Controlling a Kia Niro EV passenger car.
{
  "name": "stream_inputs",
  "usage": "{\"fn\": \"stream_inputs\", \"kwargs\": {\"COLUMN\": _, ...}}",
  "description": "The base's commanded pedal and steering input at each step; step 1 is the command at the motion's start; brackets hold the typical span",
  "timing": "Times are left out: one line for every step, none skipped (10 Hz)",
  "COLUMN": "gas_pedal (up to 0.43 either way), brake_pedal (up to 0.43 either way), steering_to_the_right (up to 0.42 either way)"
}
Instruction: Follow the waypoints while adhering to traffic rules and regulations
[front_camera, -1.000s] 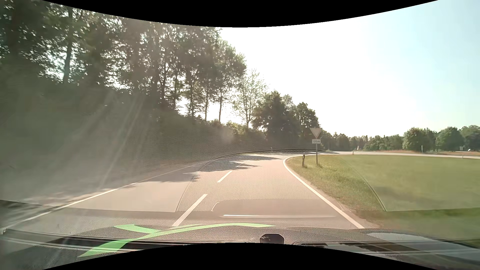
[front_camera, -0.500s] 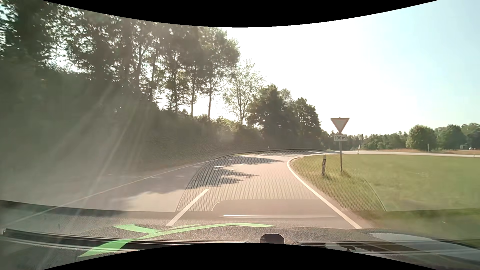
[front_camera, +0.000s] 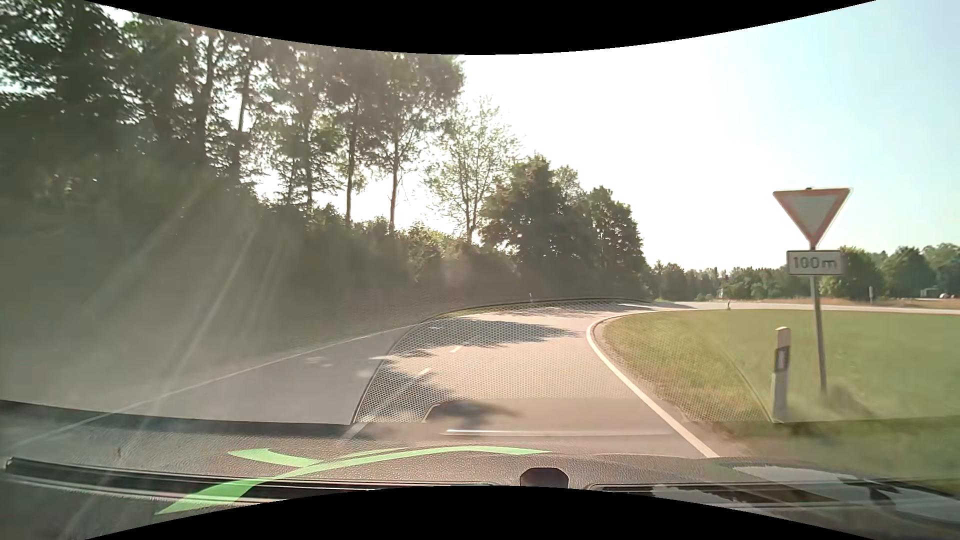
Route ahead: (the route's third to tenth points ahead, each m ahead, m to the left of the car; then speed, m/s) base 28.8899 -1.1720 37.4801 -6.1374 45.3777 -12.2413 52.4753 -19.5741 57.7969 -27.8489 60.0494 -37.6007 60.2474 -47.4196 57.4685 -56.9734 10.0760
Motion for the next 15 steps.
{"fn": "stream_inputs", "kwargs": {"gas_pedal": 0.028, "brake_pedal": 0.000, "steering_to_the_right": 0.031}}
{"fn": "stream_inputs", "kwargs": {"gas_pedal": 0.039, "brake_pedal": 0.000, "steering_to_the_right": 0.037}}
{"fn": "stream_inputs", "kwargs": {"gas_pedal": 0.039, "brake_pedal": 0.000, "steering_to_the_right": 0.041}}
{"fn": "stream_inputs", "kwargs": {"gas_pedal": 0.039, "brake_pedal": 0.000, "steering_to_the_right": 0.042}}
{"fn": "stream_inputs", "kwargs": {"gas_pedal": 0.039, "brake_pedal": 0.000, "steering_to_the_right": 0.042}}
{"fn": "stream_inputs", "kwargs": {"gas_pedal": 0.047, "brake_pedal": 0.000, "steering_to_the_right": 0.042}}
{"fn": "stream_inputs", "kwargs": {"gas_pedal": 0.067, "brake_pedal": 0.000, "steering_to_the_right": 0.042}}
{"fn": "stream_inputs", "kwargs": {"gas_pedal": 0.079, "brake_pedal": 0.000, "steering_to_the_right": 0.044}}
{"fn": "stream_inputs", "kwargs": {"gas_pedal": 0.079, "brake_pedal": 0.000, "steering_to_the_right": 0.049}}
{"fn": "stream_inputs", "kwargs": {"gas_pedal": 0.079, "brake_pedal": 0.000, "steering_to_the_right": 0.053}}
{"fn": "stream_inputs", "kwargs": {"gas_pedal": 0.079, "brake_pedal": 0.000, "steering_to_the_right": 0.055}}
{"fn": "stream_inputs", "kwargs": {"gas_pedal": 0.079, "brake_pedal": 0.000, "steering_to_the_right": 0.062}}
{"fn": "stream_inputs", "kwargs": {"gas_pedal": 0.079, "brake_pedal": 0.000, "steering_to_the_right": 0.067}}
{"fn": "stream_inputs", "kwargs": {"gas_pedal": 0.079, "brake_pedal": 0.000, "steering_to_the_right": 0.072}}
{"fn": "stream_inputs", "kwargs": {"gas_pedal": 0.079, "brake_pedal": 0.000, "steering_to_the_right": 0.076}}
